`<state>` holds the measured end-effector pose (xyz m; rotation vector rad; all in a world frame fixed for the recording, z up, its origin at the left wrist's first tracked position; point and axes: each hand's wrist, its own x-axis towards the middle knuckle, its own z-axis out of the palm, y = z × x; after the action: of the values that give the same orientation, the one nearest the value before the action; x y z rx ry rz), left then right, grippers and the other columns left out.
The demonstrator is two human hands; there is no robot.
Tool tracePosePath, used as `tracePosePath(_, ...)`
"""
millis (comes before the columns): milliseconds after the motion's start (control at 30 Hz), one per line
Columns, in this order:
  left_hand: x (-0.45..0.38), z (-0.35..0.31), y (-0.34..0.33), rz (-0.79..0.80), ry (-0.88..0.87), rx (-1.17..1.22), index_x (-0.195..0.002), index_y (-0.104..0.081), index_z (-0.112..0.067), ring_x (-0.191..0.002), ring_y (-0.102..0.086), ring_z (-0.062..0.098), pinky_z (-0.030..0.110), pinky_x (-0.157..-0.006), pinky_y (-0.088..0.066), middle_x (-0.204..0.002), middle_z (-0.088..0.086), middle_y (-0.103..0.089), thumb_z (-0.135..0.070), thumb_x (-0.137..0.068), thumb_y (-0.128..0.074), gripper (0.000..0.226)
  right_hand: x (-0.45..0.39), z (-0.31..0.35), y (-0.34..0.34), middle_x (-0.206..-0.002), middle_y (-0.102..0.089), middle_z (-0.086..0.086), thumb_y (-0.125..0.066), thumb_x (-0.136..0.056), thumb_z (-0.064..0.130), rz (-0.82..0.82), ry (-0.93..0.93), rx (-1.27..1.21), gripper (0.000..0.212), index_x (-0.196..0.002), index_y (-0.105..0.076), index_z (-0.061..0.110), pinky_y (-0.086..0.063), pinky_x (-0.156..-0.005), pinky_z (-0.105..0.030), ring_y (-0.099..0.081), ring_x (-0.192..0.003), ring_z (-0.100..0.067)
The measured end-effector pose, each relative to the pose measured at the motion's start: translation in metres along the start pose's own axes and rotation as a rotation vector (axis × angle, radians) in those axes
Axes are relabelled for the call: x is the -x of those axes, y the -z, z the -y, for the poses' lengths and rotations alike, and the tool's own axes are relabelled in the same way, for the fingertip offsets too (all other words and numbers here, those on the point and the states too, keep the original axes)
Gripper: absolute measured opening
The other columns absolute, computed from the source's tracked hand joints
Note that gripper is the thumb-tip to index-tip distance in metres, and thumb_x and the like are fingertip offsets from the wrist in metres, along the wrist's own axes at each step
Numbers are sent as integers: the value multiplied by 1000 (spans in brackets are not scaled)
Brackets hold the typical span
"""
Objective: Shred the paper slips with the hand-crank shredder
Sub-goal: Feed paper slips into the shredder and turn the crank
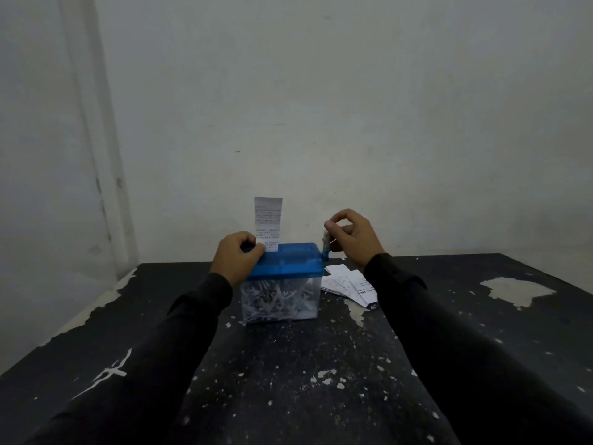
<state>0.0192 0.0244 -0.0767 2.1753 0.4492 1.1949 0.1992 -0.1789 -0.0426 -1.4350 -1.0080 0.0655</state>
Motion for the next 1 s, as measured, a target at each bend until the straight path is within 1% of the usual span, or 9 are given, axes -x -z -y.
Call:
tracePosePath(133, -2, 3, 0, 9, -3, -15, -79, -61, 1, -82, -65, 23, 23, -64, -49, -87, 14, -69, -11, -90, -72, 20, -22, -11, -14, -80, -71, -23, -67, -96, 29, -123, -160, 78, 23, -93, -59, 8, -60, -56, -39, -67, -62, -30)
tracePosePath(233, 0, 3, -1, 34, -17, -16, -86, -62, -1, -87, -62, 21, 23, -69, -45, -94, 12, -65, -19, -92, -74, 22, -28, -22, -21, -82, -72, -18, -68, -95, 35, -179, -234, 191, 28, -89, -64, 8, -57, -49, -31, -67, -61, -26)
tracePosePath(300, 1, 2, 0, 123, -9, 13, -95, -63, -6, -93, -62, 18, 17, -73, -49, -101, 9, -63, -41, -86, -78, 39, -27, -26, -23, -84, -73, -18, -65, -97, 37, -176, -257, 188, 31, -90, -66, 7, -54, -46, -27, -67, -62, -25)
tracePosePath(367, 2, 1, 3, 204, 4, 26, -104, -63, -13, -98, -63, 14, 24, -81, -55, -108, 5, -62, -69, -69, -78, 68, -25, -26, -22, -83, -72, -20, -63, -99, 38, -156, -280, 144, 34, -93, -68, 5, -53, -45, -28, -66, -58, -25)
tracePosePath(433, 3, -2, 6, 263, 36, 49, -112, -61, -17, -101, -66, 13, 30, -85, -59, -115, 0, -64, -78, -56, -82, 86, -24, -24, -20, -82, -72, -19, -62, -99, 38, -135, -291, 149, 35, -95, -69, 4, -56, -46, -31, -65, -55, -22)
tracePosePath(667, 6, -9, 9, 326, 106, 127, -120, -56, -20, -101, -68, 8, 18, -76, -56, -117, -9, -66, -72, -49, -86, 93, -23, -22, -19, -78, -69, -7, -57, -101, 43, -79, -343, 209, 35, -100, -68, 10, -50, -43, -25, -64, -56, -22)
tracePosePath(833, 9, -15, 8, 305, 104, 126, -116, -57, -17, -99, -68, 10, 14, -72, -55, -114, -6, -67, -55, -61, -91, 75, -10, -48, -21, -81, -70, -11, -52, -103, 41, 35, -445, 343, 41, -93, -70, 6, -49, -48, -28, -59, -56, -22)
tracePosePath(900, 8, -14, 6, 293, 104, 124, -115, -58, -15, -96, -67, 7, 11, -68, -53, -112, -6, -67, -47, -65, -91, 67, 6, -68, -24, -74, -67, -11, -50, -104, 37, 27, -474, 281, 43, -81, -70, 7, -44, -51, -27, -53, -54, -19)
tracePosePath(1000, 6, -15, 7, 298, 112, 121, -118, -58, -18, -96, -66, 4, 12, -68, -54, -113, -10, -66, -49, -65, -91, 69, 24, -77, -25, -62, -59, -7, -51, -102, 31, -8, -413, 346, 49, -59, -61, 11, -41, -60, -32, -50, -56, -19)
